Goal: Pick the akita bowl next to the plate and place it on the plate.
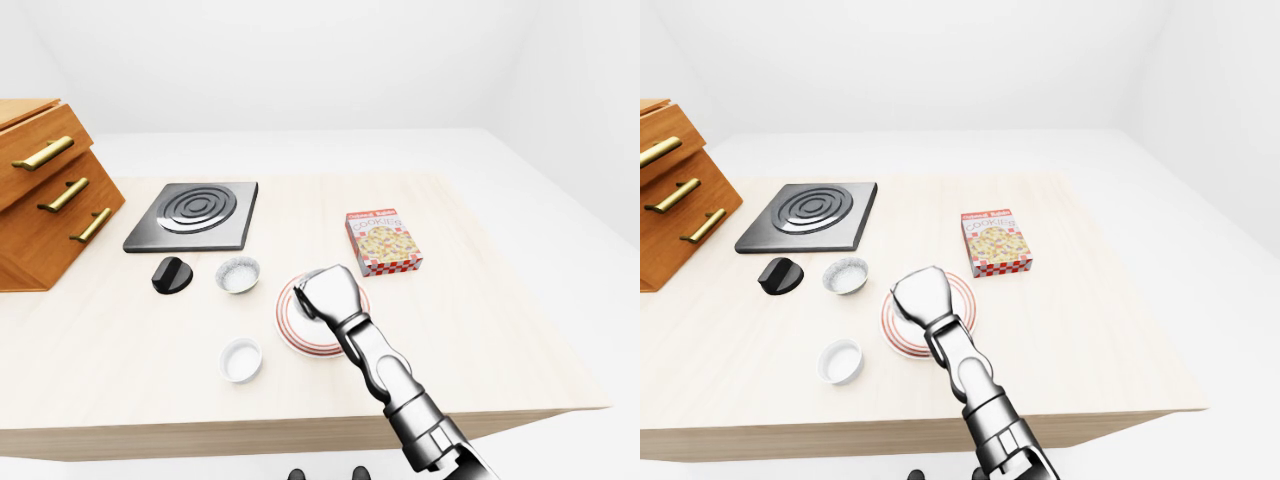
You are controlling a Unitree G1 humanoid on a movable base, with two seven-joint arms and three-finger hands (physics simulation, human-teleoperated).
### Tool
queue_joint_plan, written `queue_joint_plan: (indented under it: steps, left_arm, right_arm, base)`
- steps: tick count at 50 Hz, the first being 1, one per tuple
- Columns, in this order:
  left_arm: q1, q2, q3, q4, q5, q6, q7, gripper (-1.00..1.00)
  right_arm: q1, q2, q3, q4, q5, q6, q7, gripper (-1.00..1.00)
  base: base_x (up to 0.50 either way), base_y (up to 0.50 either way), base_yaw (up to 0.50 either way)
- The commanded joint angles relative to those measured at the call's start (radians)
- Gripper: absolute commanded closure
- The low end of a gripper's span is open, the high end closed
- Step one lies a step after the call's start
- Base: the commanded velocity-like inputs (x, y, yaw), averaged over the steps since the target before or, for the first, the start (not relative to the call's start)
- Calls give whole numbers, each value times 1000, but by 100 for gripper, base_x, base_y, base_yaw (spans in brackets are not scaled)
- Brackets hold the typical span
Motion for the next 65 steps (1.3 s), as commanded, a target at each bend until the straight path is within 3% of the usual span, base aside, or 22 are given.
queue_joint_plan:
  steps: [1, 22, 36, 65]
  left_arm:
    - [1, 0, 0, -1, -4, 0, 3, -100]
    - [-1, -5, -3, -14, -2, 0, 8, -100]
    - [-1, -7, -7, -7, -1, 0, 6, -100]
    - [1, -2, -6, 7, -11, 0, -2, -100]
  right_arm:
    - [1, -2, -1, 25, -28, 0, -43, 100]
    - [16, 4, 7, 24, -25, 0, -14, 100]
    - [26, 48, 49, 45, -54, 0, 19, 100]
    - [-62, 49, 3, 171, -61, 0, 21, 100]
  base:
    - [0, 0, 0]
    - [0, 0, 0]
    - [0, 0, 0]
    - [0, 0, 0]
